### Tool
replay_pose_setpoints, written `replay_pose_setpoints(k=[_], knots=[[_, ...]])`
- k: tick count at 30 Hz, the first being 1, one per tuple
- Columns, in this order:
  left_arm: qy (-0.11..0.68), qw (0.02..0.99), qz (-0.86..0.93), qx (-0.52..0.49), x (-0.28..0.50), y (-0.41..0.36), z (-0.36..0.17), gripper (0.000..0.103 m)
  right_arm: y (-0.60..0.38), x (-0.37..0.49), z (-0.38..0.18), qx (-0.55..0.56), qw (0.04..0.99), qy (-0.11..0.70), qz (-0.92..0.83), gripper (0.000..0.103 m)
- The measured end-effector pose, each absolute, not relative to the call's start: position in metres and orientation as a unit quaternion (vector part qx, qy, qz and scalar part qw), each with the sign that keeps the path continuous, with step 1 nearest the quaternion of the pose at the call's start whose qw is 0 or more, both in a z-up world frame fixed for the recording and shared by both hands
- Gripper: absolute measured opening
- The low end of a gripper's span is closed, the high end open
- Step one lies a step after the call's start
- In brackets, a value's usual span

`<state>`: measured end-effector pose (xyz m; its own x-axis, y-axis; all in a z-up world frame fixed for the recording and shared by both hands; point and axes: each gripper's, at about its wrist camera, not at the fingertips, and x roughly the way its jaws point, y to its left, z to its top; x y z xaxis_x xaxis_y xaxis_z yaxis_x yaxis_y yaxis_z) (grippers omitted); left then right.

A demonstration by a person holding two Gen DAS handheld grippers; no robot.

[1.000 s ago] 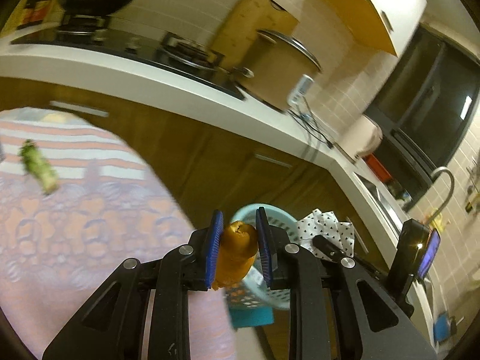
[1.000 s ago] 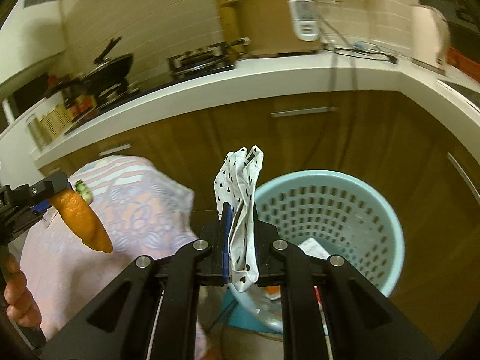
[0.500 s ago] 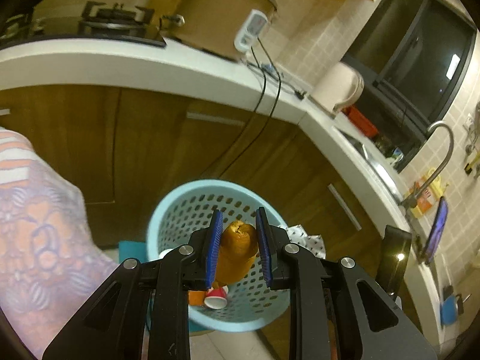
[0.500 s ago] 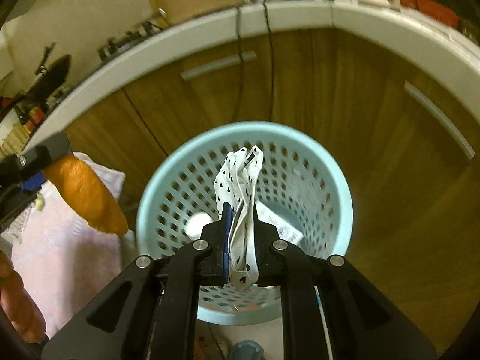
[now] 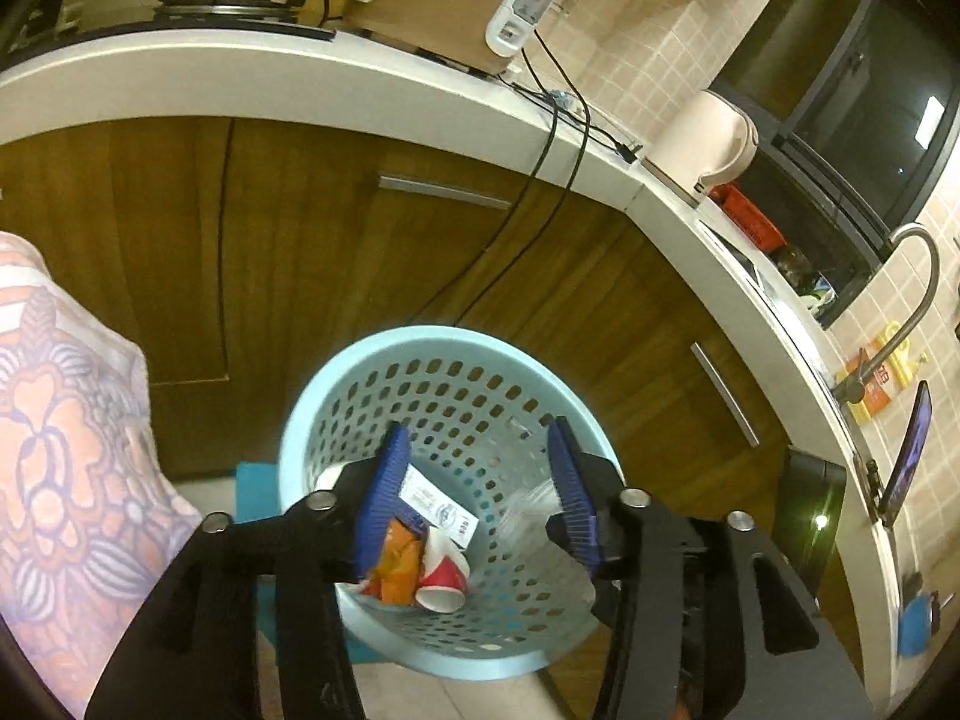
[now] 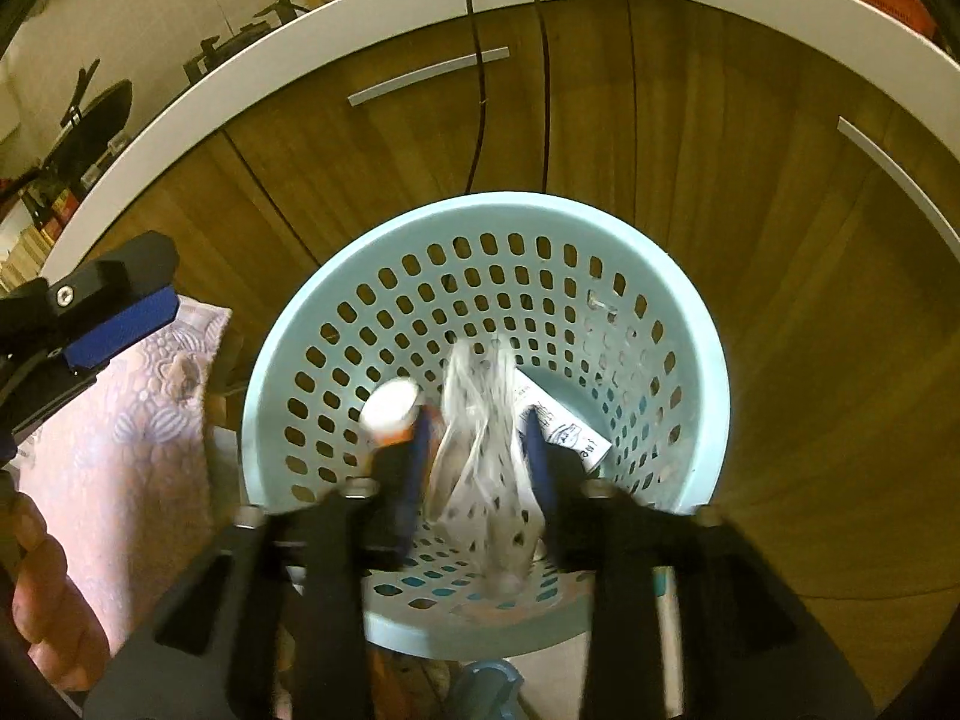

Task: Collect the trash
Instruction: 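Open both tools over the basket to drop the carrot and napkin, then move both open tools back over the table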

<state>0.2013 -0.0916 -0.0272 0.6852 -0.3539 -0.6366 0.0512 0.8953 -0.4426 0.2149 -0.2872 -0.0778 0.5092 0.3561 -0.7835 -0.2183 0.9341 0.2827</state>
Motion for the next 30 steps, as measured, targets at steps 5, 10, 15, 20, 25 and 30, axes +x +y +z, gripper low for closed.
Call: replay_pose_setpoints(k=[5,10,15,20,25,30], knots=[[0.366,0.903,-0.100,-0.202,0.191,-0.079,-0.018,0.058,-0.290,0.210,-0.071,0.074,0.872,0.454,0.166,0.056],[0.357,0.906,-0.096,-0.209,0.179,-0.066,-0.010,0.061,-0.284,0.204,-0.060,0.073,0.875,0.445,0.174,0.056],[0.339,0.910,-0.089,-0.222,0.157,-0.048,0.002,0.061,-0.267,0.190,-0.039,0.060,0.882,0.426,0.193,0.056],[0.309,0.918,-0.079,-0.236,0.129,-0.020,0.022,0.061,-0.241,0.173,-0.011,0.042,0.889,0.399,0.220,0.056],[0.272,0.928,-0.060,-0.247,0.094,0.013,0.046,0.061,-0.212,0.153,0.017,0.025,0.895,0.370,0.248,0.057],[0.237,0.936,-0.025,-0.259,0.053,0.057,0.067,0.061,-0.172,0.130,0.048,0.004,0.896,0.340,0.285,0.061]])
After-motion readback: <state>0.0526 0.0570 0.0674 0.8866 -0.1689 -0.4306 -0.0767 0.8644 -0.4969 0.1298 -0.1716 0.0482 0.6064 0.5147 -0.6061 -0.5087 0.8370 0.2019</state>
